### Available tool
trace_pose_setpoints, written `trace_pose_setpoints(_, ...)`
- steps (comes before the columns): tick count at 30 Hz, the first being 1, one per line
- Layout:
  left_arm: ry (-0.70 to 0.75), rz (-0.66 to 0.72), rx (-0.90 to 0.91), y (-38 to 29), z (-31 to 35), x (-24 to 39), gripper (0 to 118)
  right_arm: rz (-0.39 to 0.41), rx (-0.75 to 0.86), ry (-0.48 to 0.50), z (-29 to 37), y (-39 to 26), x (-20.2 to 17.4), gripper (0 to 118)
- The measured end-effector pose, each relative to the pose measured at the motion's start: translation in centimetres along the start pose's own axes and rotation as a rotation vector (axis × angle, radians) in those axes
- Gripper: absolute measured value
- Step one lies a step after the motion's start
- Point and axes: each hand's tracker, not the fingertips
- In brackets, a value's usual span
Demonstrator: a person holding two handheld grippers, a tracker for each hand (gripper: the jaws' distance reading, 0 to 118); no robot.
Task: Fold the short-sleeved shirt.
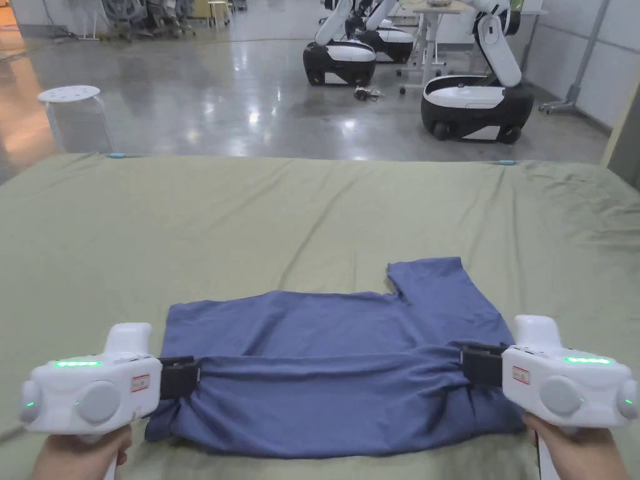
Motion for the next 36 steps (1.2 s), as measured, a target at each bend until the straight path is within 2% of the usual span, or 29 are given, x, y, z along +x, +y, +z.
trace_pose_setpoints(1,-0.054,0.015,0.052,0.2,2.0,-0.3,117,-0.036,0.022,0.053,1.9,0.4,0.4,112)
trace_pose_setpoints(3,-0.09,0.02,0.184,0.5,7.5,0.2,113,-0.078,0.064,0.125,5.5,1.2,1.6,113)
trace_pose_setpoints(5,-0.05,-0.073,0.282,-0.1,13.6,1.3,114,-0.056,0.206,0.142,11.2,1.0,1.9,115)
trace_pose_setpoints(7,-0.014,-0.117,0.415,-1.6,19.1,2.7,113,0.016,0.315,0.088,15.9,0.2,1.7,118)
trace_pose_setpoints(9,-0.005,-0.14,0.571,-4.2,23.4,3.7,113,0.088,0.428,0.047,20.2,-1.9,1.5,116)
trace_pose_setpoints(10,-0.003,-0.153,0.602,-5.3,24.7,4.1,113,0.105,0.511,-0.005,22.0,-3.4,1.2,110)
trace_pose_setpoints(11,-0.004,-0.153,0.607,-6.1,25.5,4.6,110,0.117,0.581,-0.049,23.0,-4.7,0.9,98)
trace_pose_setpoints(12,-0.002,-0.149,0.589,-7.1,25.6,4.6,84,0.122,0.593,-0.082,23.8,-5.6,0.7,55)
trace_pose_setpoints(13,0.004,-0.151,0.567,-7.7,25.5,4.6,22,0.116,0.566,-0.097,24.1,-6.1,0.5,6)
trace_pose_setpoints(14,0.001,-0.135,0.521,-7.9,25.3,4.8,0,0.095,0.54,-0.098,24.3,-6.4,0.5,0)
trace_pose_setpoints(15,0.032,-0.111,0.465,-8.0,24.7,5.0,0,0.077,0.494,-0.078,23.5,-6.8,0.8,0)
trace_pose_setpoints(16,0.018,-0.122,0.445,-8.2,24.2,5.1,0,0.006,0.509,-0.077,23.1,-7.1,1.8,0)
trace_pose_setpoints(18,-0.004,-0.17,0.373,-8.8,21.5,4.2,0,-0.05,0.475,-0.046,22.1,-7.0,2.7,0)
trace_pose_setpoints(19,-0.001,-0.176,0.363,-8.8,20.5,4.2,0,-0.048,0.507,-0.045,24.0,-6.6,2.0,0)
trace_pose_setpoints(22,-0.032,-0.133,0.255,-8.4,16.5,2.6,0,-0.033,0.514,-0.052,24.0,-6.6,2.0,0)
trace_pose_setpoints(24,-0.069,-0.078,0.17,-7.6,13.9,1.5,0,-0.02,0.523,-0.055,24.8,-6.2,1.9,0)
trace_pose_setpoints(26,-0.061,0.035,0.06,-6.5,11.0,0.4,0,-0.017,0.519,-0.044,24.9,-5.9,1.9,0)
trace_pose_setpoints(27,-0.05,0.056,0.001,-5.9,9.7,0.0,9,-0.013,0.518,-0.045,24.9,-5.7,1.8,0)
trace_pose_setpoints(28,-0.054,0.048,-0.022,-5.7,8.3,-0.4,9,-0.01,0.517,-0.045,25.0,-5.8,1.7,0)
trace_pose_setpoints(29,-0.031,0.031,-0.048,-5.8,6.8,-0.2,14,-0.009,0.517,-0.043,25.1,-5.9,1.6,0)
trace_pose_setpoints(30,-0.036,0.037,-0.105,-5.9,5.6,0.2,32,-0.013,0.516,-0.04,25.2,-6.0,1.5,0)
trace_pose_setpoints(32,-0.005,-0.03,-0.167,-5.7,3.2,0.4,103,-0.02,0.508,-0.033,24.9,-5.5,1.6,0)
trace_pose_setpoints(33,0.004,-0.04,-0.183,-6.1,3.0,0.8,117,-0.02,0.505,-0.035,24.9,-5.6,1.4,0)
trace_pose_setpoints(34,0.032,-0.068,-0.103,-5.2,2.7,0.6,113,-0.02,0.503,-0.038,24.9,-5.8,1.3,0)
trace_pose_setpoints(36,-0.011,-0.032,-0.08,-5.0,2.1,0.9,113,-0.016,0.489,-0.042,24.5,-5.5,1.5,0)
